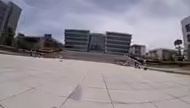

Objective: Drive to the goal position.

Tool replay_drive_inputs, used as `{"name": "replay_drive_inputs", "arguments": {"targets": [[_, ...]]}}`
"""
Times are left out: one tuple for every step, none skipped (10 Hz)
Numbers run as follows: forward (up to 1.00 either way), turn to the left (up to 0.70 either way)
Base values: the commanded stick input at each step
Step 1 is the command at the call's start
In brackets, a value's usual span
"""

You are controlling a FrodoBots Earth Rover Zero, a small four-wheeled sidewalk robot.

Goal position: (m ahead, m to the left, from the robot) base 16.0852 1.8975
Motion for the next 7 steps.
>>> {"name": "replay_drive_inputs", "arguments": {"targets": [[0.70, 0.00], [0.70, 0.00], [0.70, 0.00], [0.70, 0.00], [0.70, 0.00], [0.70, 0.00], [0.70, 0.00]]}}
